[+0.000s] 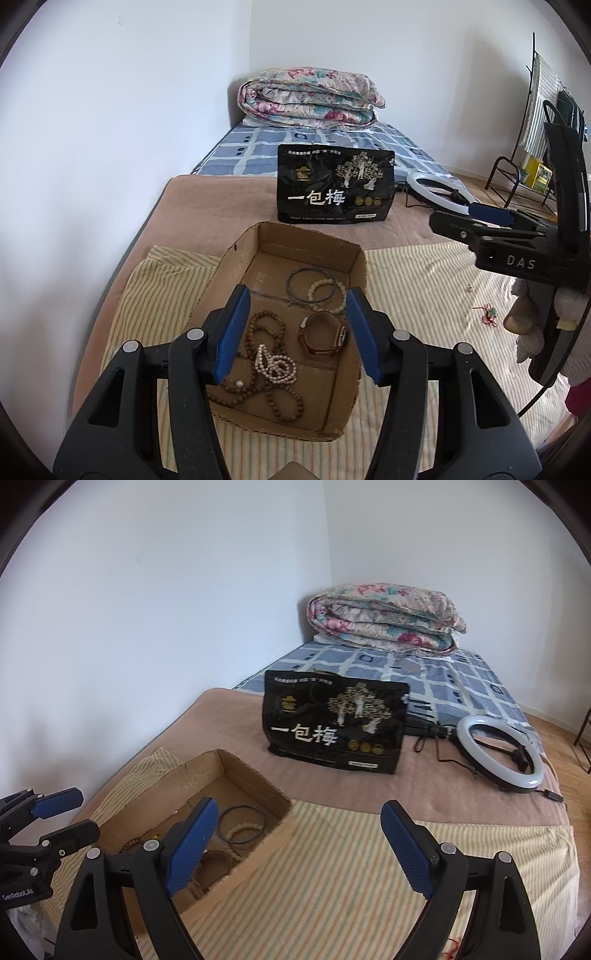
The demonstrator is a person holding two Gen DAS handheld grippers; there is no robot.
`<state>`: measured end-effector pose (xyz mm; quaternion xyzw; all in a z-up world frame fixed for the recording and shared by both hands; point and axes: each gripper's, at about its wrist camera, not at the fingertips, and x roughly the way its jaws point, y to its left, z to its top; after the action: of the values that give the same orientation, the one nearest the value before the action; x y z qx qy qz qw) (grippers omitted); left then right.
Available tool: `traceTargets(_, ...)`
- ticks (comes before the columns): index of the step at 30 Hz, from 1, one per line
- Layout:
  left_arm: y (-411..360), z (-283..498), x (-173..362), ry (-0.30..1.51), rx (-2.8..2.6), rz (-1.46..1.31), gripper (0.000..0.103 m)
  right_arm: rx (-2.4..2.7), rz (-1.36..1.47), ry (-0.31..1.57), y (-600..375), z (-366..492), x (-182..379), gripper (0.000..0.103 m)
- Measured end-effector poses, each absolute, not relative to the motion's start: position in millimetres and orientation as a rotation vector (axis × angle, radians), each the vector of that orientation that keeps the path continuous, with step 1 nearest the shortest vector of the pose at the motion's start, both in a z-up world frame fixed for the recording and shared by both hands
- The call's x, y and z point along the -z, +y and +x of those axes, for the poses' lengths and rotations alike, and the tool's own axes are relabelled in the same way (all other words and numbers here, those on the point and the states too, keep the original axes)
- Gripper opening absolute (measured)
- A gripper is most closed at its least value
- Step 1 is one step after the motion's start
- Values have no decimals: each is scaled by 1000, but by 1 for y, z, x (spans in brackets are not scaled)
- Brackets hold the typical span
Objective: Organize jewelry
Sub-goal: 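Reach the left tool to the second pearl earring while the right tool reaches the jade pendant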
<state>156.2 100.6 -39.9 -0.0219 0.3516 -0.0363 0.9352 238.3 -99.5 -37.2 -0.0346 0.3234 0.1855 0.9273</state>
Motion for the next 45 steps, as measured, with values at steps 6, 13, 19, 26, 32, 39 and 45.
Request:
traceTargets(6, 81, 158, 37, 716, 109, -34, 56, -338, -64, 644, -142, 224, 24, 92)
traceTargets(13, 53, 164, 37, 706, 177, -32, 56, -255, -79, 630, -199, 208, 21, 93)
traceTargets(19, 23, 169, 39, 702, 242, -11, 56, -183, -61, 649, -254, 195, 29, 93)
traceTargets(26, -14, 180, 47, 722, 309, 12, 55, -136, -61, 710, -299, 181, 61, 93)
traceTargets(32, -38, 193, 59, 761, 349, -5, 55, -162, -45, 768, -316, 175, 98, 92)
traceTargets(39, -66, 209, 80, 809, 398, -36, 55, -245, -64, 812, -313, 175, 136, 89)
traceTargets(45, -94, 222, 105, 862, 476, -20, 45, -284, -64, 861, -308, 185, 158, 79)
